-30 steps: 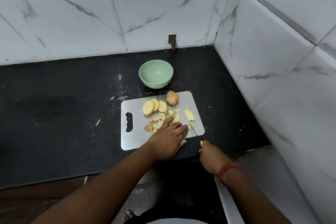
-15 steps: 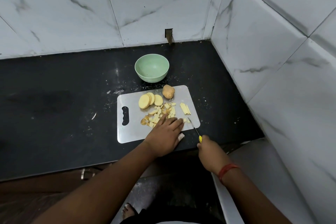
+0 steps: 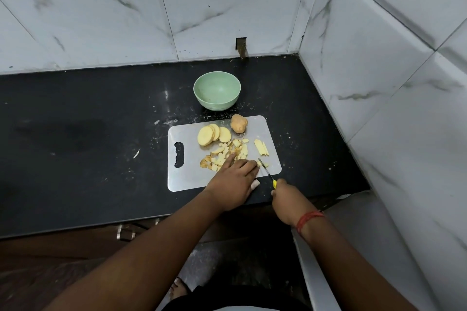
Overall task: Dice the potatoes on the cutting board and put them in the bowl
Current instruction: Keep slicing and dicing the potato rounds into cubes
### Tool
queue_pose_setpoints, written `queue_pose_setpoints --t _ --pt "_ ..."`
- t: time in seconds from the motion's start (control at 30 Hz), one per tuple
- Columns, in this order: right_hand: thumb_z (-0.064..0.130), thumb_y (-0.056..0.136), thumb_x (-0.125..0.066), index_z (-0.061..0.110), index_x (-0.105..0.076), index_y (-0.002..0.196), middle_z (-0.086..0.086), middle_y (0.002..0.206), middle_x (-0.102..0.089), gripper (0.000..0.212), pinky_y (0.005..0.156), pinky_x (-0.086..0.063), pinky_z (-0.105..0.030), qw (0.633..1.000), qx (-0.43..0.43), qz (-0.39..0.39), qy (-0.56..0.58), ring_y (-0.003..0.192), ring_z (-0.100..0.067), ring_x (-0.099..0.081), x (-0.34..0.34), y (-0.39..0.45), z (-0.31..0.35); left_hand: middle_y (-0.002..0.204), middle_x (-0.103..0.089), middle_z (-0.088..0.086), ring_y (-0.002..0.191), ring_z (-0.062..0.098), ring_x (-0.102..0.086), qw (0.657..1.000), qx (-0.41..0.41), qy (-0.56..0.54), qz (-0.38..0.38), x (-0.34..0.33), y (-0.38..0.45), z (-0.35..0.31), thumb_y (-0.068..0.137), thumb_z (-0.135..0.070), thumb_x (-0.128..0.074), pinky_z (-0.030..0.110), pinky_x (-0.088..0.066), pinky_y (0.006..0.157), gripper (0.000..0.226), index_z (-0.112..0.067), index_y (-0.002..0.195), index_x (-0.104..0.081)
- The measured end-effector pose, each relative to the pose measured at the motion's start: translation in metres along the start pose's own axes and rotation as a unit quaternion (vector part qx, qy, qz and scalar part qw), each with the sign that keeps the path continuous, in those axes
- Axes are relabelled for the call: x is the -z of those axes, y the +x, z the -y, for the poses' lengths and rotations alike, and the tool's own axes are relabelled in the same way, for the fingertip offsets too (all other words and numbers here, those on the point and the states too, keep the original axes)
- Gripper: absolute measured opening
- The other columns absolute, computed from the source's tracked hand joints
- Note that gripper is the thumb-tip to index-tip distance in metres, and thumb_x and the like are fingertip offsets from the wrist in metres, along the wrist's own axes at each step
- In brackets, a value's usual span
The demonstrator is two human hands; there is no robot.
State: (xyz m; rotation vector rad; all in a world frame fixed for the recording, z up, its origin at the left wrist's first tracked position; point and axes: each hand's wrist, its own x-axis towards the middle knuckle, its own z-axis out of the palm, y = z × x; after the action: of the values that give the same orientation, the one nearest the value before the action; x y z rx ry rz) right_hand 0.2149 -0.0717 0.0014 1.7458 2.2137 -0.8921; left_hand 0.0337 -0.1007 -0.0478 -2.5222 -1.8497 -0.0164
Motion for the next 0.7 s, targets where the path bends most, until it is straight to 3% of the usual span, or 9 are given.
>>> queue_pose_setpoints --t 0.43,0.7 --pt "0.007 0.096 -0.042 0.006 -0.043 0.113 -0.018 0.111 -0.062 0.018 0.079 -0.048 -0.034 0.999 -0.015 0.031 -0.016 0.100 -0.031 -0.063 -0.004 0.002 0.008 0.149 -0.050 0.006 0.139 0.025 -0.043 0.999 0.023 -0.013 -0.039 -0.014 -0.013 -0.003 0.107 -0.045 -0.024 0.053 -0.024 0.123 0.061 -0.008 0.148 -0.050" --pt "0.008 0.097 -0.040 0.005 -0.042 0.112 -0.018 0.106 -0.062 0.015 0.072 -0.041 -0.029 0.999 -0.010 0.035 -0.014 0.094 -0.029 -0.063 -0.007 -0.013 -0.015 0.151 -0.047 0.006 0.142 0.025 -0.039 0.999 0.036 -0.010 -0.032 -0.013 -0.015 -0.007 0.107 -0.048 -0.023 0.057 -0.022 0.122 0.064 -0.008 0.150 -0.046"
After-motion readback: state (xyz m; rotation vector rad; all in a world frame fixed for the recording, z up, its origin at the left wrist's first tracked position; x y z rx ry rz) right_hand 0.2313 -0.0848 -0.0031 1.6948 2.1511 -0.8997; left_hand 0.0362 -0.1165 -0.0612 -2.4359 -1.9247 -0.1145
